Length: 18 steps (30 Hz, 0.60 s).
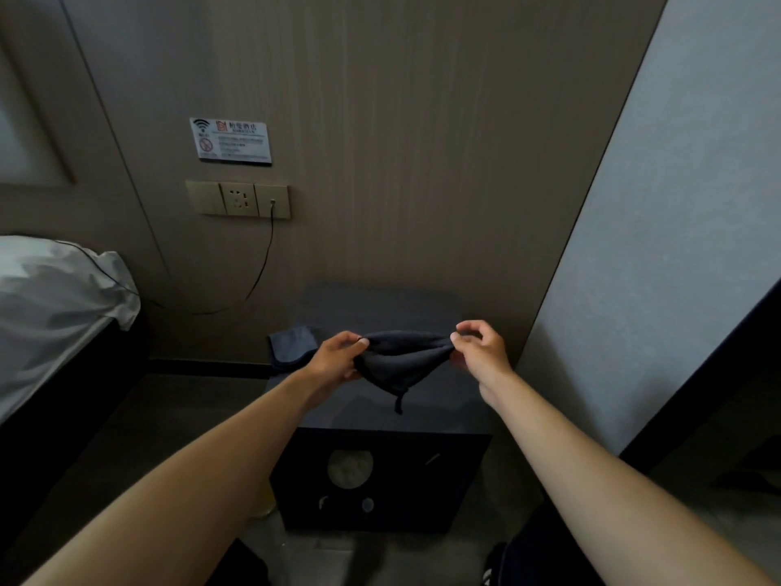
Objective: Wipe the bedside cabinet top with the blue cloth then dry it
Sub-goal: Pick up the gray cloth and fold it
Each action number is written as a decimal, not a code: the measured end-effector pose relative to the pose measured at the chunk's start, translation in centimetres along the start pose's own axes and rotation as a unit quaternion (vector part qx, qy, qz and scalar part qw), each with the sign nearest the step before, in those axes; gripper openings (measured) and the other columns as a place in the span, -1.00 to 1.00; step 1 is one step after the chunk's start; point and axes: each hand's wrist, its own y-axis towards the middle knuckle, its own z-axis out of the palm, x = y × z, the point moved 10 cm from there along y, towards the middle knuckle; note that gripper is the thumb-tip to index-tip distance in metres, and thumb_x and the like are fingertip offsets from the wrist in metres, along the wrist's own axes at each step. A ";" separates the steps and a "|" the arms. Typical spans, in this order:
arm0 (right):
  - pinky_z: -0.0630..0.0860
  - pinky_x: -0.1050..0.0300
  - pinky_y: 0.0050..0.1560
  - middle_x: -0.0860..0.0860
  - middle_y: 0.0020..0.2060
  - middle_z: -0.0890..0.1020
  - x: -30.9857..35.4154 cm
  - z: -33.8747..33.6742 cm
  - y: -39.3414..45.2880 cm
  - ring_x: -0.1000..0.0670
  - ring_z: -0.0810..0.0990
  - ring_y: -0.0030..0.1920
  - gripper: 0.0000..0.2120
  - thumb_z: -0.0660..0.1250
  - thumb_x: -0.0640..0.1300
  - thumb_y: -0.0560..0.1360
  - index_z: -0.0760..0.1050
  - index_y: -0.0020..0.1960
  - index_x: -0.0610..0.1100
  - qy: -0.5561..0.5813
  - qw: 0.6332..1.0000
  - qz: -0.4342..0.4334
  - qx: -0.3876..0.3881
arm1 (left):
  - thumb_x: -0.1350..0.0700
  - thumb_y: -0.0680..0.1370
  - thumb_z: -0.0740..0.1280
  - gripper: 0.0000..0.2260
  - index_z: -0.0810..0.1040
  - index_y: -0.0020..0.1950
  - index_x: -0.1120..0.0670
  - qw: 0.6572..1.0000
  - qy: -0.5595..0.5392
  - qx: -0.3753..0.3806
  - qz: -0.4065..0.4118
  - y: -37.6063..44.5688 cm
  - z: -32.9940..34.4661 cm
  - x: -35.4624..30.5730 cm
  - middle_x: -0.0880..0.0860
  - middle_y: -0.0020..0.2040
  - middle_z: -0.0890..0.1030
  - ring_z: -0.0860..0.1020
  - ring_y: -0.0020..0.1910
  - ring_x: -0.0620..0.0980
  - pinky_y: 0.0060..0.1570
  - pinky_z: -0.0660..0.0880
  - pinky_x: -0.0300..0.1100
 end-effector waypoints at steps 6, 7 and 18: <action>0.56 -0.01 -0.14 -0.13 -0.02 0.52 -0.8 1.2 0.4 -0.09 0.58 -0.09 -0.82 0.20 -0.36 0.58 0.45 0.00 -0.10 0.146 0.983 0.101 0.054 | 0.16 0.64 0.28 -0.86 0.48 -0.12 0.10 0.997 -0.038 0.055 -0.029 -0.5 -0.5 -0.3 0.10 -0.16 0.54 0.54 -0.12 0.01 -0.04 0.54 -0.11; 0.54 0.01 -0.18 -0.12 -0.06 0.51 -0.8 1.5 0.2 -0.08 0.56 -0.11 -0.82 0.18 -0.36 0.59 0.43 -0.02 -0.10 0.164 0.978 0.115 0.063 | 0.15 0.64 0.28 -0.87 0.49 -0.10 0.10 0.997 -0.034 0.059 -0.026 -0.7 -0.5 -0.6 0.09 -0.16 0.54 0.54 -0.15 0.00 -0.08 0.53 -0.12; 0.47 0.07 -0.15 -0.12 0.02 0.55 -0.2 2.0 -0.3 -0.11 0.55 0.03 -0.66 0.40 -0.37 0.40 0.54 0.03 0.00 0.057 0.983 0.079 0.158 | 0.14 0.36 0.61 -0.67 0.65 0.07 0.08 0.942 0.286 0.176 -0.006 -1.4 -1.4 -0.7 -0.08 -0.13 0.70 0.66 -0.06 -0.13 -0.03 0.57 -0.25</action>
